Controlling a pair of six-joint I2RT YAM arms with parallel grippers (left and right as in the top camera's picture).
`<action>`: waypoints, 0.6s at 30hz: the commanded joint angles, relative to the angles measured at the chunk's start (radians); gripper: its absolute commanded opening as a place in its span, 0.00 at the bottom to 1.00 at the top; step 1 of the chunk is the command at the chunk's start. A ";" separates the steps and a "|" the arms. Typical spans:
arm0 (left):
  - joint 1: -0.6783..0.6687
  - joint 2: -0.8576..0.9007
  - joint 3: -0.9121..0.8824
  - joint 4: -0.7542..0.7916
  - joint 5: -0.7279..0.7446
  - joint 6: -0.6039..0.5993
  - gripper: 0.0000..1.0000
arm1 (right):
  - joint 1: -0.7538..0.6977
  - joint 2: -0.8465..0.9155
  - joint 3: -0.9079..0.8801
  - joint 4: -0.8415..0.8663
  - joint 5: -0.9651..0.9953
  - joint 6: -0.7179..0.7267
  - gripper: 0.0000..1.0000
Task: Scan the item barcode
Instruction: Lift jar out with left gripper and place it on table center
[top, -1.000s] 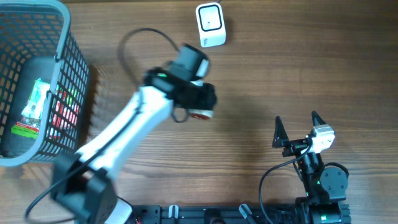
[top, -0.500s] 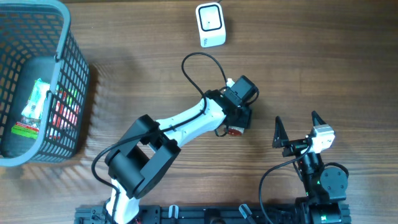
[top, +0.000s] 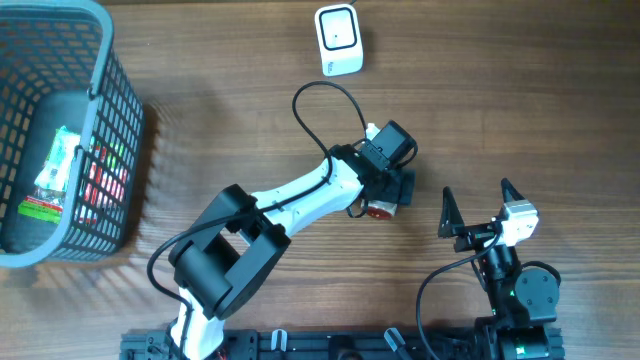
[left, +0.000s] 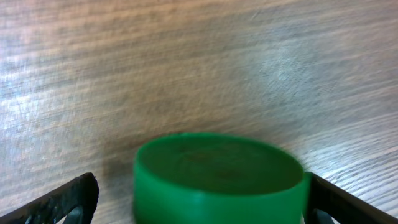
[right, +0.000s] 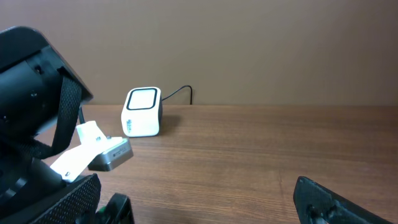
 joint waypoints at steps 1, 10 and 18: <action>0.005 -0.034 0.010 -0.021 -0.002 0.015 1.00 | -0.004 -0.002 -0.001 0.003 0.010 -0.010 0.99; -0.045 -0.033 0.010 -0.023 -0.003 0.003 0.67 | -0.004 -0.002 -0.001 0.003 0.010 -0.009 1.00; -0.042 -0.033 0.010 -0.047 -0.053 -0.210 0.55 | -0.004 -0.002 -0.001 0.003 0.010 -0.009 1.00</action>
